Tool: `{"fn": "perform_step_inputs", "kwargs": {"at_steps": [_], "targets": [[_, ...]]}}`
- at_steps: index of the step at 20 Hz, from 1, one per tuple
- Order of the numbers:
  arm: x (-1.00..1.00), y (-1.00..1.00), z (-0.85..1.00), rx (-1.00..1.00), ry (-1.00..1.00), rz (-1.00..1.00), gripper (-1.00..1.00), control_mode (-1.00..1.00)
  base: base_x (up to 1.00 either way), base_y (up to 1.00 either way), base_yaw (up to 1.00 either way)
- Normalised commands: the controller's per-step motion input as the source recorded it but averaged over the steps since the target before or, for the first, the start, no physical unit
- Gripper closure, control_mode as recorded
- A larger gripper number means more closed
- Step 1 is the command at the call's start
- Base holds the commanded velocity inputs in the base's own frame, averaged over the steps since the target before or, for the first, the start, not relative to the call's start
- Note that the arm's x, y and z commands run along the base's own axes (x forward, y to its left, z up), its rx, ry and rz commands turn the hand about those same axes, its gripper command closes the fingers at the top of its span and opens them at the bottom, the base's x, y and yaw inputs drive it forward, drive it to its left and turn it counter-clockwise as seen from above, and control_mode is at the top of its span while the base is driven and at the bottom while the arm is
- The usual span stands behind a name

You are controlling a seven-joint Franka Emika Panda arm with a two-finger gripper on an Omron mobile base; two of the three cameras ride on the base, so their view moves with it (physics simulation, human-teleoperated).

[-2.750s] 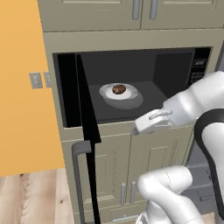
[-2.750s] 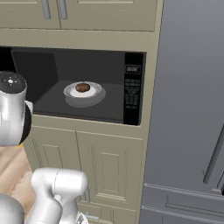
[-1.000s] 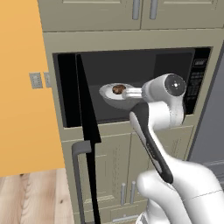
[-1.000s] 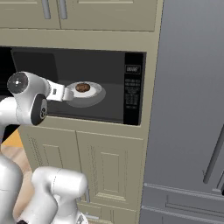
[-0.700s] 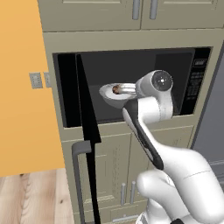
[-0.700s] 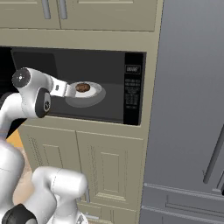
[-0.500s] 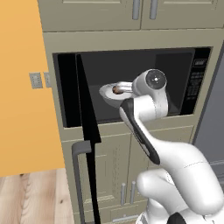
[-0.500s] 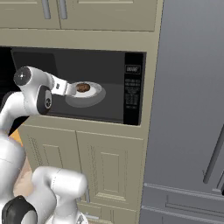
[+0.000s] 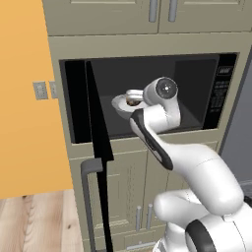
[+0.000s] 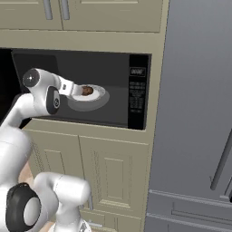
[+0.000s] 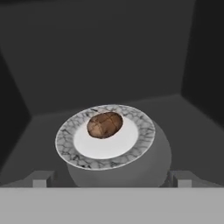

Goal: Retrieve the reheated potato from the microwave, then place the potato, cheese, and condiment on the cutting board.

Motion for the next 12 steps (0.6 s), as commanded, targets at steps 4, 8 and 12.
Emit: {"fn": "perform_step_inputs", "kwargs": {"at_steps": [4,8,12], "targets": [[0.45,0.06,-0.17,0.0,-0.03,0.0,-1.0,-1.0,0.0,0.0,0.0],[0.41,0.04,-0.13,0.01,0.01,0.0,-1.0,-1.0,0.0,0.0,0.0],[0.42,0.01,-0.04,0.05,0.08,0.0,-1.0,-1.0,0.0,0.0,0.0]]}}
